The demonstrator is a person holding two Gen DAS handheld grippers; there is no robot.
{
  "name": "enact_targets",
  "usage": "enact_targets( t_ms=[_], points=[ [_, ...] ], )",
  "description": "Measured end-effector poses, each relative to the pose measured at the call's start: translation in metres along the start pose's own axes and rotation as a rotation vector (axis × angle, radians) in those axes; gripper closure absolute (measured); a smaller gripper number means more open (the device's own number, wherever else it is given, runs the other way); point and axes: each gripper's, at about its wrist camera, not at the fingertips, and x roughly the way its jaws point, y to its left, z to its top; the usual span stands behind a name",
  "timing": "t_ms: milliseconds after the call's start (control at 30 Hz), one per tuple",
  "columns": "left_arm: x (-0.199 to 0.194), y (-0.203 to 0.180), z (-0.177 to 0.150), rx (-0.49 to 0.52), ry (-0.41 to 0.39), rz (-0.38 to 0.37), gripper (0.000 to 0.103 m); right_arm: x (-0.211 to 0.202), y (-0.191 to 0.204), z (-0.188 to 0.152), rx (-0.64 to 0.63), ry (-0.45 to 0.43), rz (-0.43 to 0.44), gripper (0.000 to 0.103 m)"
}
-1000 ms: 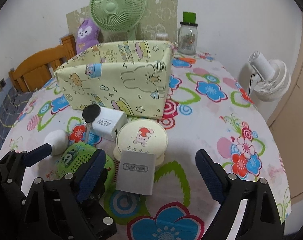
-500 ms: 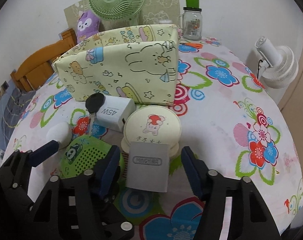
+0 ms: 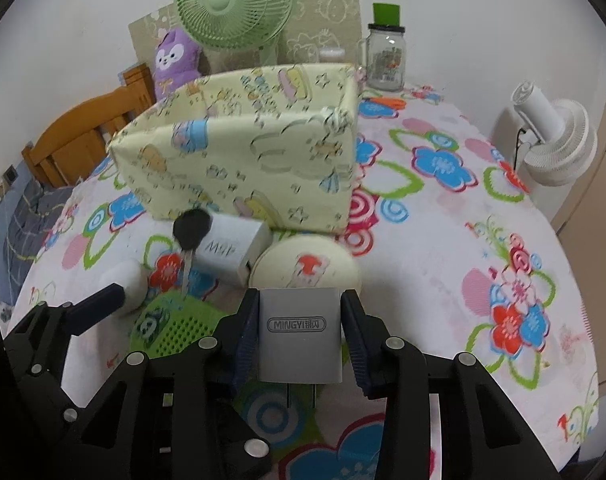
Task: Organize rigid objects
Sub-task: 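Grasp the black key with the left tool while the right tool holds the charger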
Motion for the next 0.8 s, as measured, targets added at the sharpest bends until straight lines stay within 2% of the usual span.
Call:
enact_targets(
  t_ms=[367, 700, 800],
  points=[
    [0.009, 0.013, 0.032, -0.026, 0.001, 0.001, 0.006, 0.002, -0.015, 0.03, 0.051, -0.027, -0.042, 0.059],
    [0.033, 0.025, 0.048, -0.061, 0.049, 0.004, 0.021, 0.02, -0.019, 0.047, 0.075, -0.008, -0.062, 0.059],
    [0.034, 0.025, 0.048, -0.062, 0.035, 0.002, 0.023, 0.024, -0.021, 0.049, 0.091, -0.001, -0.053, 0.059]
  ],
)
